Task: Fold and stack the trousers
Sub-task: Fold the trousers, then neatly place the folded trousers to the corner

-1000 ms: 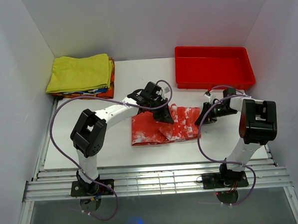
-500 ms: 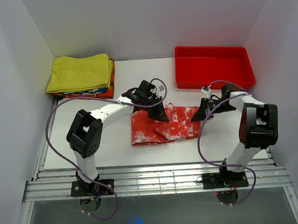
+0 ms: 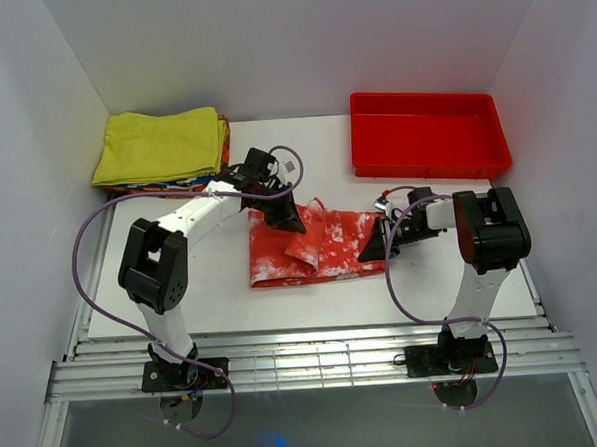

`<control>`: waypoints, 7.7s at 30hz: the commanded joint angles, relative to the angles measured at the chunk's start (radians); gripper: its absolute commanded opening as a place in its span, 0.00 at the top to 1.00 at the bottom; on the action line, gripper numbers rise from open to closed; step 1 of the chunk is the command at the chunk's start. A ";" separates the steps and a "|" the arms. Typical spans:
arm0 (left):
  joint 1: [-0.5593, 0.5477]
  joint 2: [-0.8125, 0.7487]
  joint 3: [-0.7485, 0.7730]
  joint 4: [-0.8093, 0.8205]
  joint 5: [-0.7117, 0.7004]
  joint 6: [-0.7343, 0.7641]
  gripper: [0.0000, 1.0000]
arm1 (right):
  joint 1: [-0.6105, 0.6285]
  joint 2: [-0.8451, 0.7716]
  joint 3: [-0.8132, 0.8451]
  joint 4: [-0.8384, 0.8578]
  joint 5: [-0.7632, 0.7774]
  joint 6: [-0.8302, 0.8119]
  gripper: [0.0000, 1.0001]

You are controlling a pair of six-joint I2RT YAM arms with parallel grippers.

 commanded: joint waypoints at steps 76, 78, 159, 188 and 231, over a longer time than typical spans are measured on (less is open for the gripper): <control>-0.197 0.149 0.160 0.273 0.029 -0.295 1.00 | -0.004 -0.292 0.042 -0.071 0.281 0.059 0.83; -0.197 0.146 0.154 0.270 0.034 -0.296 1.00 | -0.021 -0.371 0.019 -0.084 0.318 0.026 0.84; 0.390 -0.135 -0.280 -0.236 0.681 0.876 0.40 | -0.012 -0.139 0.391 -0.714 0.083 -0.582 0.23; 0.405 0.159 -0.085 0.473 0.479 0.256 0.27 | 0.022 -0.024 0.419 -0.176 0.131 -0.220 0.32; 0.751 -0.726 -0.711 0.260 0.270 -0.042 0.02 | 0.944 -0.146 0.105 0.165 1.191 -0.576 0.65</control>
